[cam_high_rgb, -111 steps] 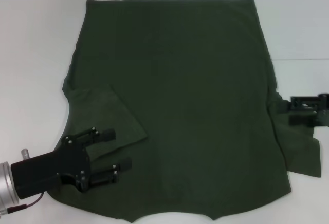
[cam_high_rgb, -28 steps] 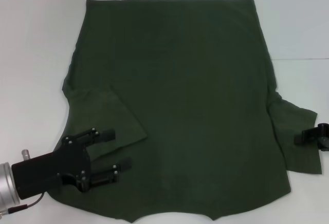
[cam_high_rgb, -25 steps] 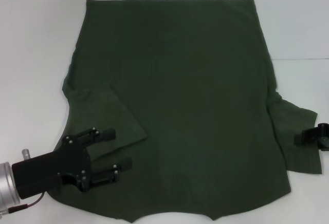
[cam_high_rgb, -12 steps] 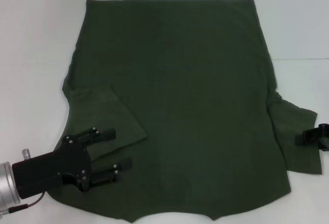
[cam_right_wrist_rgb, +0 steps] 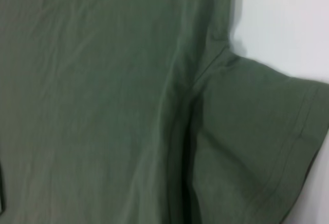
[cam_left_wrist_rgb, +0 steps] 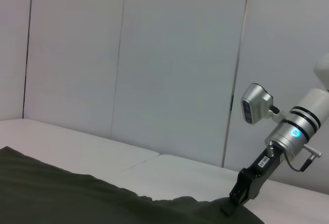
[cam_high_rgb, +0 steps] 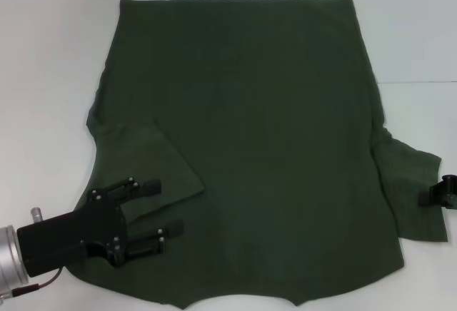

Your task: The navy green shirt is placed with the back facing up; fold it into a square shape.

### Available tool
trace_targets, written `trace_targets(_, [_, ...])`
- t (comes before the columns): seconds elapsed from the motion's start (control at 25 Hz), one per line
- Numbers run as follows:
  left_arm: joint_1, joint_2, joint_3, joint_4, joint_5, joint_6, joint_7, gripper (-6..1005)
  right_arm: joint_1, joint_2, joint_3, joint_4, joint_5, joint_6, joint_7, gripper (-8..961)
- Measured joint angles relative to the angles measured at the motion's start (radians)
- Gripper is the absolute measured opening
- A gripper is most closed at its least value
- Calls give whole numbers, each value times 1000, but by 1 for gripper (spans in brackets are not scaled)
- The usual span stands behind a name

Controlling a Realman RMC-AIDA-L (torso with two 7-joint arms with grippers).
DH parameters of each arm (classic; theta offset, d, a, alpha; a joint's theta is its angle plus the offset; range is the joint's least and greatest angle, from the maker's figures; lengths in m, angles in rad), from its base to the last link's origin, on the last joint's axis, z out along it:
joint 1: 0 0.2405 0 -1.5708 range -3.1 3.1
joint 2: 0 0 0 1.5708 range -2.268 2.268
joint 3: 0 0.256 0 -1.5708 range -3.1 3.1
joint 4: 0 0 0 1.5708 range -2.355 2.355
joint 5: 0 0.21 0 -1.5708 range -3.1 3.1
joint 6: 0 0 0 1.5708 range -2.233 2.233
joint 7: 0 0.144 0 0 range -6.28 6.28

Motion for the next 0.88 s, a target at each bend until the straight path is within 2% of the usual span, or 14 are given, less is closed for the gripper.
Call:
trace_targets(0.28, [0, 0, 0, 0, 0, 2, 0, 805, -2, -2, 1, -4, 0, -11, -23, 26])
trace_targets(0.56, [-1, 0, 0, 0, 0, 4, -2, 804, -17, -38, 22, -69, 2, -86, -99, 25])
trace_targets(0.88, [-2, 0, 0, 2, 0, 9, -8, 804, -30, -57, 20, -159, -8, -138, -112, 36])
